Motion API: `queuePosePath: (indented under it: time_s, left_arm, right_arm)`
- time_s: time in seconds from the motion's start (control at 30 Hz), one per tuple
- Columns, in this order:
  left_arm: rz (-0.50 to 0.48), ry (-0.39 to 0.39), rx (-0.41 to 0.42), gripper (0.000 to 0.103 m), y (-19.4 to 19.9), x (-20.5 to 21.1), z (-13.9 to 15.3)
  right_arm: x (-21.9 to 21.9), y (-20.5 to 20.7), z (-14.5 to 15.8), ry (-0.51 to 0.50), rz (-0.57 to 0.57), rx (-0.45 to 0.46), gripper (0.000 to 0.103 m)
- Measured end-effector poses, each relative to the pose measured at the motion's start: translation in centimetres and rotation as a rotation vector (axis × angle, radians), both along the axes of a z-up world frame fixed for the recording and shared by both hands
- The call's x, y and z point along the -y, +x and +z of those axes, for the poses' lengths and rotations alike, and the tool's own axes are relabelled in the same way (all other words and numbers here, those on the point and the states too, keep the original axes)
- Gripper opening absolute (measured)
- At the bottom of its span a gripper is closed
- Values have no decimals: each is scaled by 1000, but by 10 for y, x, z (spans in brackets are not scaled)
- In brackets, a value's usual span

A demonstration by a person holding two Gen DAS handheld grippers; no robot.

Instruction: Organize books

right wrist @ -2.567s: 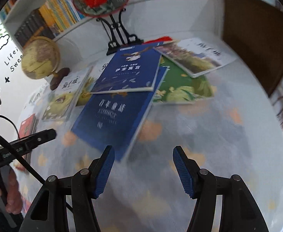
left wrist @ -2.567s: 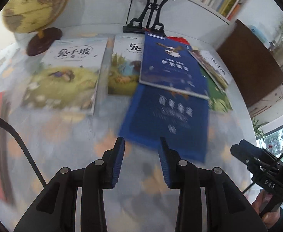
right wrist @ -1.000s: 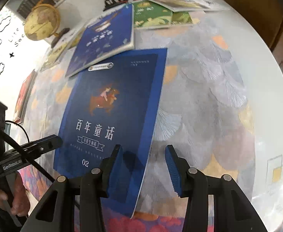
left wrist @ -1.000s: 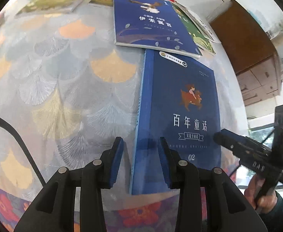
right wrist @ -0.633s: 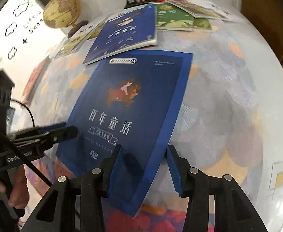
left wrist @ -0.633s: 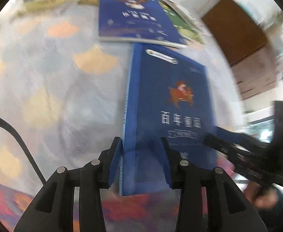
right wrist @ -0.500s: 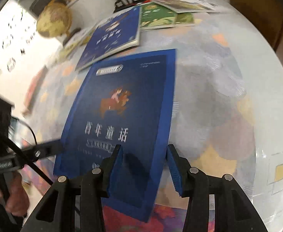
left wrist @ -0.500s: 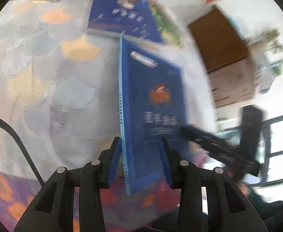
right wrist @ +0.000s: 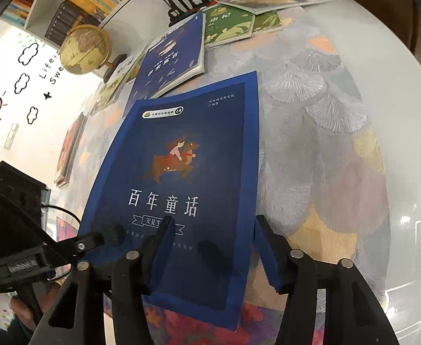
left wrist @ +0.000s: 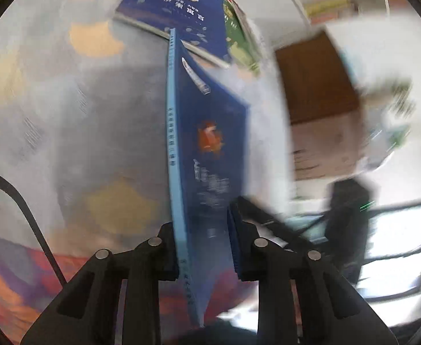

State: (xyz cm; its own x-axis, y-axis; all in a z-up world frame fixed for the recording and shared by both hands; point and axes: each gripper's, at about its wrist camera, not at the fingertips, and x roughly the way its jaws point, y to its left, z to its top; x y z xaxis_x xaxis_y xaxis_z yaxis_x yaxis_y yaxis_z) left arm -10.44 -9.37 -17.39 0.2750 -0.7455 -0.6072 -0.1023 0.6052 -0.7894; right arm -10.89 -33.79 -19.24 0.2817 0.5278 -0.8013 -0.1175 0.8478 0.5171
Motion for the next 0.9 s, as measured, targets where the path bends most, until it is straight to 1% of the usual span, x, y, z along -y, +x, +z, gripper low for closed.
queuePosePath:
  time_s: [0.03, 0.07, 0.1, 0.13, 0.17, 0.2, 0.23, 0.27, 0.3, 0.33, 0.37, 0.4, 0.43, 0.47, 0.5, 0.57, 0.6, 0.63, 0.67, 0.7, 0.73, 0.77, 0.83, 0.9]
  left_arm:
    - [25, -97, -12, 20, 3, -5, 2]
    - [37, -147, -15, 20, 7, -9, 4]
    - [42, -186, 0, 20, 11, -11, 11]
    - [38, -197, 17, 20, 14, -12, 17]
    - [29, -209, 30, 20, 18, -12, 23]
    - [21, -216, 31, 20, 21, -10, 26]
    - [13, -227, 27, 20, 24, -8, 26]
    - [9, -228, 17, 20, 27, -6, 25]
    - [3, -219, 9, 20, 29, -6, 23]
    - [-3, -203, -5, 20, 30, -4, 19]
    - [-6, -187, -26, 20, 30, -3, 14]
    - [-9, -166, -41, 20, 26, 0, 11]
    - [-16, -114, -52, 20, 25, 1, 8]
    - [-30, -47, -59, 20, 24, 3, 7]
    - [-53, 10, -63, 20, 24, 9, 5]
    - [-105, 137, -59, 20, 23, 18, 3]
    - [-138, 228, -46, 20, 20, 28, 3]
    - [-166, 296, -28, 20, 18, 36, 4]
    - [-196, 380, 4, 20, 15, 48, 7]
    - [-215, 431, 27, 20, 13, 55, 9]
    - [-230, 476, 50, 20, 10, 62, 11]
    - [-248, 539, 86, 20, 6, 69, 15]
    - [-273, 592, 130, 20, -1, 77, 20]
    - [-281, 591, 157, 20, -7, 78, 25]
  right_arm:
    - [1, 2, 0, 9, 3, -21, 57]
    - [4, 4, -1, 27, 8, -42, 64]
    - [10, 4, -2, 91, 9, -81, 79]
    - [18, 4, -6, 182, 6, -138, 83]
    - [25, 3, -11, 261, -7, -181, 86]
    - [34, 2, -19, 359, -32, -227, 86]
    - [40, 1, -24, 420, -48, -248, 86]
    - [46, -1, -32, 510, -71, -275, 86]
    - [50, -1, -38, 568, -87, -288, 83]
    - [52, -1, -40, 595, -96, -286, 78]
    - [53, -1, -39, 600, -100, -274, 58]
    - [52, 0, -37, 603, -93, -259, 50]
    - [51, 1, -35, 579, -92, -251, 48]
    - [50, 0, -31, 538, -93, -228, 39]
    - [48, -1, -25, 474, -82, -189, 32]
    - [41, -3, -16, 355, -41, -135, 31]
    - [33, -5, -8, 266, -9, -94, 31]
    - [29, -7, -5, 216, 10, -69, 31]
    - [20, -9, 1, 148, 42, -34, 30]
    - [9, -12, 7, 61, 85, 6, 30]
    - [2, -14, 11, 13, 108, 29, 30]
    - [-7, -17, 16, -43, 142, 56, 30]
    - [-14, -22, 22, -62, 174, 84, 30]
    - [-14, -27, 27, -79, 192, 105, 30]
